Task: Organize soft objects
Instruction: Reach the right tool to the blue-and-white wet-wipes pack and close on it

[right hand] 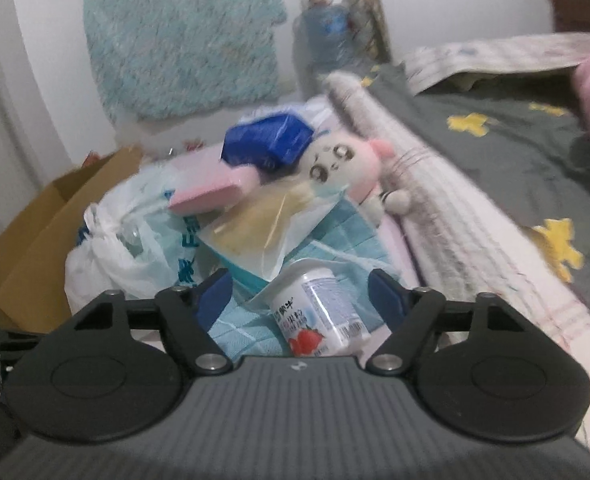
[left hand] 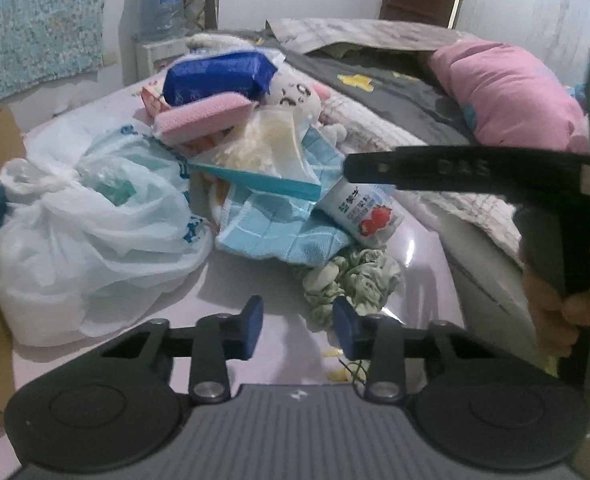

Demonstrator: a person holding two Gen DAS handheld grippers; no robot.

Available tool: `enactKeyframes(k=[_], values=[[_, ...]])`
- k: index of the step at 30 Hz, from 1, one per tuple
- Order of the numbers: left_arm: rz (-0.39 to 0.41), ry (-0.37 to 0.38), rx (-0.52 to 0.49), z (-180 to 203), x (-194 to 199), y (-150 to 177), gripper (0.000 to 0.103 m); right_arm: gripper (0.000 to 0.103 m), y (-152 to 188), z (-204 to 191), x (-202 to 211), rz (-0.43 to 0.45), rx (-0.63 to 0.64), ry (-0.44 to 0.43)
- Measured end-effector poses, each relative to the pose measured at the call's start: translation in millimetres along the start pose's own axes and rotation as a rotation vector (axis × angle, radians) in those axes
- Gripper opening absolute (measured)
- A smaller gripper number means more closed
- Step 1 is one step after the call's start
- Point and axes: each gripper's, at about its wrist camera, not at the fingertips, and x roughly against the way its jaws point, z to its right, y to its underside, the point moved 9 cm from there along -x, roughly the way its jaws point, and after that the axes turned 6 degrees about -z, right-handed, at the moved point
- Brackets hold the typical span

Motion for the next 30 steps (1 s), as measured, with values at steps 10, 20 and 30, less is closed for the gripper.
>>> enactKeyframes(k=[10, 20, 30], values=[[0.023, -0.012, 0.038, -9.5, 1.7, -11.6, 0.028, 0.065, -30.8, -4.4, -5.8, 0.013, -0.029, -0.078], [0.129, -0.065, 0.103, -41.9, 39.7, -44.2, 0.045, 0.102, -122.2, -12.0, -23.9, 0.098, 0.066, -0.119], [0.15, -0.101, 0.172, -72.8, 51.6, -37.2, 0.072, 0.102, -176.4, -41.2, -155.5, -0.162, 0.397, -0.064]])
